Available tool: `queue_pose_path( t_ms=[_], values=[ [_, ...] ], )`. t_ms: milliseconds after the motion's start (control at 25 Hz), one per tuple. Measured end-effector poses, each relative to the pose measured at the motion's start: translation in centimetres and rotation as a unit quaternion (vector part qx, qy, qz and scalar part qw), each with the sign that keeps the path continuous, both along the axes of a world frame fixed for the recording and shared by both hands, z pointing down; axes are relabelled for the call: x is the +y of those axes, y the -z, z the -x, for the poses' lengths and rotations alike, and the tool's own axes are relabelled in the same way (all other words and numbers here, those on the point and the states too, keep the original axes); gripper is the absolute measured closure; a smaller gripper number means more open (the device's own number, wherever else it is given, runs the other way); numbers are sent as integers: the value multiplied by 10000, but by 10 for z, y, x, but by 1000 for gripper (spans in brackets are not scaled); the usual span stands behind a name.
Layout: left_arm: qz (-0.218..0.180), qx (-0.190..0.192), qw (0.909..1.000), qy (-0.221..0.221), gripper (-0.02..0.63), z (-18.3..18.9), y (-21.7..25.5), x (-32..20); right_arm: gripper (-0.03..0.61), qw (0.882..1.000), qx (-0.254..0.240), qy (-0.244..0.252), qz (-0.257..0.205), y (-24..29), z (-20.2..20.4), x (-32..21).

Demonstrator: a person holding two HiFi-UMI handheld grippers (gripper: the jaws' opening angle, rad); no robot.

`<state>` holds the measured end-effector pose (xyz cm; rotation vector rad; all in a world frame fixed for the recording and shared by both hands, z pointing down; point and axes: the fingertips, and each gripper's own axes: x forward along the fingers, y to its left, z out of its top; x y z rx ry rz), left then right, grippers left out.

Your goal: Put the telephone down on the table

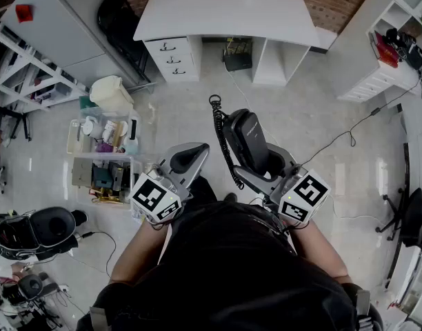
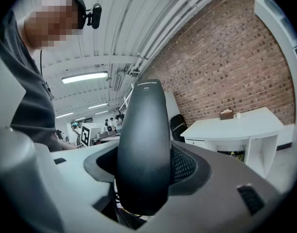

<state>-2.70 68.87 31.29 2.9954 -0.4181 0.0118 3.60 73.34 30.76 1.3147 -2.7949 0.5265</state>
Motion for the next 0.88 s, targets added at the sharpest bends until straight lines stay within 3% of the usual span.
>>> queue_pose_path(
  t_ms=[400, 880],
  values=[
    [34, -3, 10000, -27, 606, 10, 1, -14, 302, 9999, -32, -77, -56, 4, 4, -11],
    [151, 50, 9998, 140, 606, 97, 2, -184, 302, 9999, -79, -99, 95, -2, 74, -181]
  ],
)
